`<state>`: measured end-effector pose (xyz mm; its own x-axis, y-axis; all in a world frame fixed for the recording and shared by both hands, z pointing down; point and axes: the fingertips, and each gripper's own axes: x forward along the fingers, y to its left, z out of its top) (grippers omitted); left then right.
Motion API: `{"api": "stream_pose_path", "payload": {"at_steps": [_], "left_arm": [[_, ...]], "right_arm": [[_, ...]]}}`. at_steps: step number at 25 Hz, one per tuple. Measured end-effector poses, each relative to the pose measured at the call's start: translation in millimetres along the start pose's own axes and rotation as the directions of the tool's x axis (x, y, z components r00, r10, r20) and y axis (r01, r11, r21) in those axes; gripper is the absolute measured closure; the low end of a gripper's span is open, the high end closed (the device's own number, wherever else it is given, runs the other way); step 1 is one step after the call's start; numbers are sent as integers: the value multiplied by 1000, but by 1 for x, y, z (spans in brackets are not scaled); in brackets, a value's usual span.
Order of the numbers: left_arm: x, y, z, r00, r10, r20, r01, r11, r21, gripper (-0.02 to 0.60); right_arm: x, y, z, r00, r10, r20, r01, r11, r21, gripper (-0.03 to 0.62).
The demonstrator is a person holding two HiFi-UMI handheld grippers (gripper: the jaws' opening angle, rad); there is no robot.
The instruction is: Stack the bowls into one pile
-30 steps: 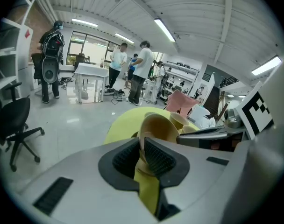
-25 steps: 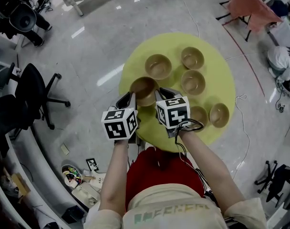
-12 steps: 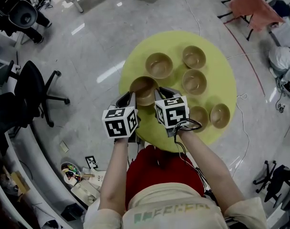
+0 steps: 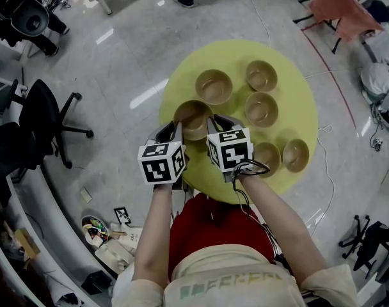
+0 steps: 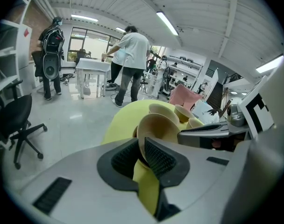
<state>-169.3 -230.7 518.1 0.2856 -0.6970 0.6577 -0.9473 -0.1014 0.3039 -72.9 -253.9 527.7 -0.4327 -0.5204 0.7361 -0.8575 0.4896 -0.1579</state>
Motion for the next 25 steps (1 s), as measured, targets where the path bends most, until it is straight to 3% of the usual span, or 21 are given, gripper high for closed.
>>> {"api": "stream_pose_path", "payload": {"at_steps": [12, 25], "left_arm": [[3, -5, 0, 1000, 7, -1, -7, 1000, 25, 532], [0, 0, 6, 999, 23, 24, -24, 999, 34, 503]], "right_arm": [[-1, -3, 5, 997, -58, 43, 61, 995, -74, 526], [-8, -12, 19, 987, -95, 128, 103, 993, -54, 526]]}}
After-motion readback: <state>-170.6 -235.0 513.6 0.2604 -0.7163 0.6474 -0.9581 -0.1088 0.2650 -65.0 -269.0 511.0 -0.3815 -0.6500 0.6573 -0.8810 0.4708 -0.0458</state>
